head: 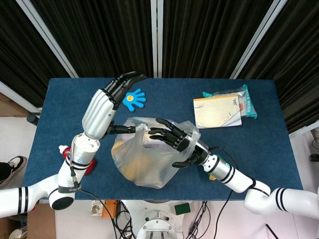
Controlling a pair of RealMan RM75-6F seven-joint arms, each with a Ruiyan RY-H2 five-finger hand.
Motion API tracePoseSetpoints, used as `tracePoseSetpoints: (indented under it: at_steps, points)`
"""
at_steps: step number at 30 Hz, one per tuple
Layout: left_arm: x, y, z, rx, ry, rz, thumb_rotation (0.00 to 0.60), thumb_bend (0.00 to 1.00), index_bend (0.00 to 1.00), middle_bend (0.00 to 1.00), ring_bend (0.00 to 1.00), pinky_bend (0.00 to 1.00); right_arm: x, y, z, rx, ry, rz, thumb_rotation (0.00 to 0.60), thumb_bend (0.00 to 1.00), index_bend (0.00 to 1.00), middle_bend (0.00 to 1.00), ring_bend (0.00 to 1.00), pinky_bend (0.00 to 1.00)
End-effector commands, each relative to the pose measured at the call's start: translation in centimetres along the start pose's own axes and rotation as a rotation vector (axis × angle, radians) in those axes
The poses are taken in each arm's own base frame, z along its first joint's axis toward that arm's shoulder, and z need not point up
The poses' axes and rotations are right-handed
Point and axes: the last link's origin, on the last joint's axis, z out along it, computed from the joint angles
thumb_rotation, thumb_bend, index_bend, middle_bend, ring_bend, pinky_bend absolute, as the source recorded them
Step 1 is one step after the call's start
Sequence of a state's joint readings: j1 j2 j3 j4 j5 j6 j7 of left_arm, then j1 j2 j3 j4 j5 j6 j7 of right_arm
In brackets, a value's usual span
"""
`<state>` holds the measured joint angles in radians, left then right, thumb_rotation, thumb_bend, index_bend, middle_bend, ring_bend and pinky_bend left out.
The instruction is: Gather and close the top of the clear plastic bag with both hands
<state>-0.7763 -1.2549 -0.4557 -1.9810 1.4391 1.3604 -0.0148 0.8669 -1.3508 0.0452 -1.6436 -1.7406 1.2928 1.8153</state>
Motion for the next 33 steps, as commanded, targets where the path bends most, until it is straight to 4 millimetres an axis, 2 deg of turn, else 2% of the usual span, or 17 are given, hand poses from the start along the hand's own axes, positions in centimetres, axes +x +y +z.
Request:
tracePoseSetpoints:
  at_steps: [1,16,33]
  points:
    - [0.1,0.2,0.1,0.004,0.001,-0.008,0.6,0.01,0.07,0.17,0.11,0.22,-0.3,0.0,0.2,0.001,-0.009,-0.006,0.6,0.1,0.04,0.14,0.02,0.1]
    - [0.4,0.5,0.1,0.015,-0.003,-0.011,0.6,0.01,0.07,0.17,0.11,0.22,-1.2,0.4,0.6,-0.008,-0.042,-0.084,0.6,0.1,0.14,0.12,0.01,0.07]
    - [0.0,1.0,0.6,0.011,-0.02,0.01,0.6,0.01,0.07,0.17,0.11,0.22,-1.7,0.5,3.1,-0.038,-0.052,-0.129,0.6,0.11,0.15,0.1,0.0,0.05]
